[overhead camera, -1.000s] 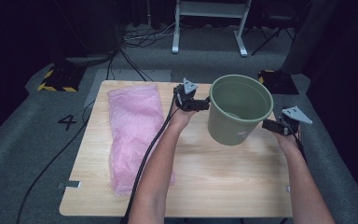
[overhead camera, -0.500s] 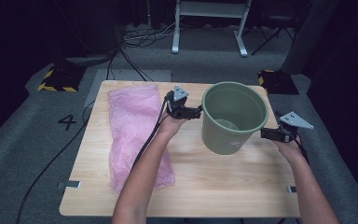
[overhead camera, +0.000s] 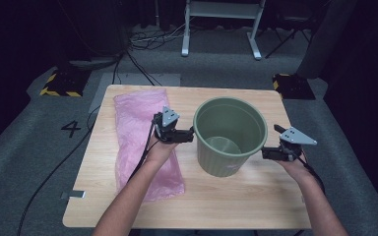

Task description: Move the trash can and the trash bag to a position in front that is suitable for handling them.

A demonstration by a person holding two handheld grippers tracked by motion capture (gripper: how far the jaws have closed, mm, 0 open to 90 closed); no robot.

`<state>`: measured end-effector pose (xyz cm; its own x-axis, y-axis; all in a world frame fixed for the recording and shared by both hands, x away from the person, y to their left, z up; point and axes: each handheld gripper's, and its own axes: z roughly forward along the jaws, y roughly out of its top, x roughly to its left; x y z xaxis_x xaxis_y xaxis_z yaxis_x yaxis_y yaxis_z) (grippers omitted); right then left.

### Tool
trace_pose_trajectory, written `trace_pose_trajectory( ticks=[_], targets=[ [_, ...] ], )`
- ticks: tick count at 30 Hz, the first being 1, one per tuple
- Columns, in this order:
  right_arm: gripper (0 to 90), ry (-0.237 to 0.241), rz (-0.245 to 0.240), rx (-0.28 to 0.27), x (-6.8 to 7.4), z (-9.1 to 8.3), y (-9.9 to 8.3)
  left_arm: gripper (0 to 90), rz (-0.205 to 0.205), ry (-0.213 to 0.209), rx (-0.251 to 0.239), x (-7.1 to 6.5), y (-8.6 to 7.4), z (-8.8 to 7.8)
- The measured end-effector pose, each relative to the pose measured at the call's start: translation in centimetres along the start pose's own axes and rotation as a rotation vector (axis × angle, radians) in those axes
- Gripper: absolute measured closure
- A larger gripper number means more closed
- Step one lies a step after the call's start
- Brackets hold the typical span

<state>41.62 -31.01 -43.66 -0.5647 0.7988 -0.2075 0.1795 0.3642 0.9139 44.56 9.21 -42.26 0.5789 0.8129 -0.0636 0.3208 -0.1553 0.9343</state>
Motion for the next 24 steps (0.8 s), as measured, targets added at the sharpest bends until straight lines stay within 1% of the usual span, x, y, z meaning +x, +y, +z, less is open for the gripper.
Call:
trace_pose_trajectory(
  ticks=[1,2,3,5,6,8,9,10,11,13,14,15,16,17,18,19,20,21,22,23,24],
  targets=[
    [5.1,0.009,-0.036,-0.001,0.6,0.0,0.3,0.0,0.012,0.001,-0.004,0.1,-0.1,-0.4],
    [5.1,0.009,-0.036,-0.001,0.6,0.0,0.3,0.0,0.023,0.003,-0.003,0.1,-0.2,-0.7],
    [5.1,0.015,-0.040,-0.001,0.8,0.0,0.4,0.0,0.023,-0.001,-0.002,0.1,-0.3,-1.2],
    [5.2,0.035,-0.062,-0.001,1.6,-0.2,0.6,0.0,0.028,-0.007,0.001,0.1,-0.6,-2.0],
    [5.2,0.035,-0.062,-0.001,1.6,-0.2,0.6,0.0,0.027,-0.004,0.002,0.1,-0.7,-2.3],
    [5.3,0.044,-0.077,0.002,2.5,-0.4,0.8,0.0,0.014,-0.002,0.004,0.2,-1.1,-3.1],
    [5.4,0.048,-0.075,0.018,2.9,-0.5,1.0,0.0,0.002,-0.004,0.004,0.2,-1.3,-3.5],
    [5.4,0.051,-0.085,0.012,3.3,-0.6,1.1,0.0,-0.002,0.003,-0.002,0.3,-1.5,-4.0],
    [5.4,0.051,-0.085,0.012,3.3,-0.6,1.1,0.0,0.001,0.009,0.003,0.4,-1.7,-4.4],
    [5.4,0.057,-0.098,0.028,4.3,-0.6,1.2,0.0,0.007,0.021,0.007,0.5,-2.2,-5.1],
    [5.4,0.047,-0.129,0.028,5.1,-0.7,1.4,0.0,0.004,0.024,0.009,0.6,-2.3,-5.2],
    [5.4,0.047,-0.129,0.028,5.1,-0.7,1.4,0.0,-0.003,0.024,0.014,0.6,-2.5,-5.4],
    [5.4,0.046,-0.132,0.047,5.6,-0.7,1.7,0.0,-0.005,0.023,0.016,0.7,-2.6,-5.6],
    [5.4,0.046,-0.132,0.047,5.6,-0.7,1.7,0.0,-0.002,0.020,0.019,0.8,-2.7,-5.7],
    [4.9,0.040,-0.137,0.049,5.9,-0.8,1.7,0.0,-0.005,0.019,0.017,0.8,-2.7,-5.7],
    [4.9,0.040,-0.137,0.049,5.9,-0.8,1.7,0.0,-0.003,0.015,0.020,0.9,-2.8,-5.8],
    [2.0,0.042,-0.107,0.058,5.9,-0.9,1.7,0.0,-0.010,0.010,0.017,0.9,-2.8,-5.8],
    [2.0,0.042,-0.107,0.058,5.9,-0.9,1.7,0.0,-0.014,0.005,0.015,0.9,-2.9,-5.9],
    [1.9,0.039,-0.086,0.059,5.9,-1.0,1.7,0.0,-0.020,0.000,0.011,0.9,-3.0,-5.9],
    [0.0,0.024,-0.044,0.076,5.8,-1.5,1.7,0.0,-0.026,-0.003,0.012,0.8,-3.0,-6.0],
    [0.0,0.024,-0.044,0.076,5.8,-1.5,1.7,0.0,-0.027,-0.009,0.014,0.8,-3.1,-6.1]
  ],
)
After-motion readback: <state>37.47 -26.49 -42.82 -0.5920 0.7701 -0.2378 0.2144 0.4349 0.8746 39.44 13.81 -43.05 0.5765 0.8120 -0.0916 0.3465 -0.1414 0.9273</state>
